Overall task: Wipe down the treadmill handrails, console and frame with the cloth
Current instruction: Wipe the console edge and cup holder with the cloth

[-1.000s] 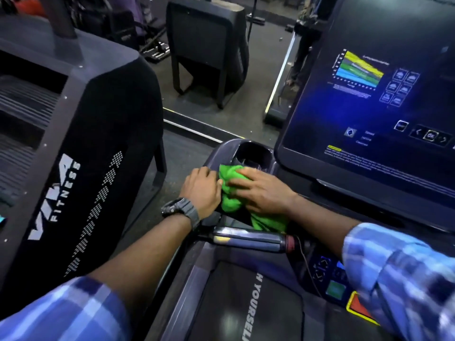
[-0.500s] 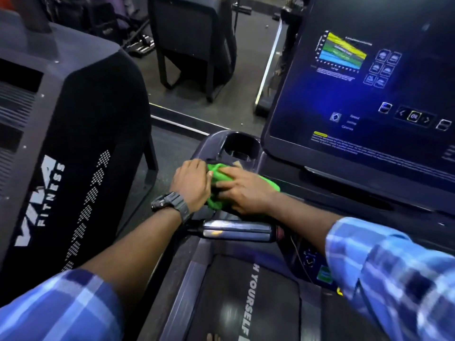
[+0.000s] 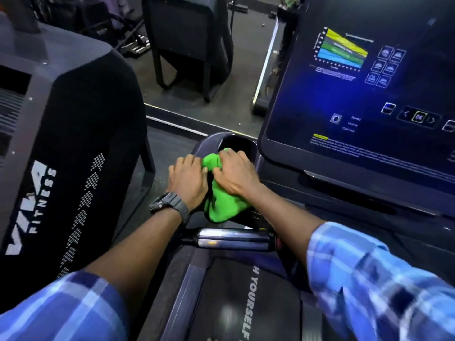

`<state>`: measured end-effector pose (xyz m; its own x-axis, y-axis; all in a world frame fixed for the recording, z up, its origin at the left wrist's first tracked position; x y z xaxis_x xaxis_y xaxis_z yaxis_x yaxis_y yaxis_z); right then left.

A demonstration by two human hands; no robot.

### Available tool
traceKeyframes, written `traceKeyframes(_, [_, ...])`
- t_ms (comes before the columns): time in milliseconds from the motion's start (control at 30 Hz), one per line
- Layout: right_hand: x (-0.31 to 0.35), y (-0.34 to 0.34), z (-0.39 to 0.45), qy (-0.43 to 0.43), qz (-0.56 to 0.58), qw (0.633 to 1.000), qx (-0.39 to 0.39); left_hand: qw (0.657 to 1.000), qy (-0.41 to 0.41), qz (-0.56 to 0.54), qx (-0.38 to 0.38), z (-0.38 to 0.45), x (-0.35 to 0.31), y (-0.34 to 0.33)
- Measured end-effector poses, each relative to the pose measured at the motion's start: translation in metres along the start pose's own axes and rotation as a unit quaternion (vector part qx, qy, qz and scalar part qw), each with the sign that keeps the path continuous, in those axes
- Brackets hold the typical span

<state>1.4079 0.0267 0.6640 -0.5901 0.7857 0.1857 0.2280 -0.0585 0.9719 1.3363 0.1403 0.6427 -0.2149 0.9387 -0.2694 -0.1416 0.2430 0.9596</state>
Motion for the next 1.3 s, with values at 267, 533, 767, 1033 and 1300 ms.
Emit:
traceKeyframes(267, [-0.001,0.009,-0.001,-0.043,-0.087,0.995,-0.026,1.0,-0.024,0.003,-0.012,-0.005,0.0,0.001])
traceKeyframes(533, [-0.019,0.004,-0.03,0.02,-0.145,0.988,-0.044,0.999,0.001,-0.04,-0.023,-0.004,-0.001,0.006])
traceKeyframes(767, [0.011,0.003,0.019,-0.021,-0.007,1.0,-0.009,0.999,0.011,-0.049,-0.017,-0.004,0.001,0.004])
traceKeyframes(1033, [-0.007,0.006,0.017,-0.145,0.011,0.986,-0.078,0.999,-0.007,-0.028,-0.021,-0.006,0.0,0.005])
traceKeyframes(1300, [0.003,0.002,0.028,0.02,0.083,0.992,-0.098,0.996,0.008,-0.073,-0.05,-0.006,0.001,0.003])
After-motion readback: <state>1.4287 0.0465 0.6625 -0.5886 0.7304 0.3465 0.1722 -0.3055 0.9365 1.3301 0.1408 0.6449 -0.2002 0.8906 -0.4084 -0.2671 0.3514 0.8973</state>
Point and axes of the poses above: each hand's wrist, its own z-axis towards the middle knuckle, its own y-axis out of the back of the hand, x = y × z, the point moved 3 cm from there along z, towards the middle knuckle, and after that the axes turned 10 degrees about x, right-handed, at the moved point
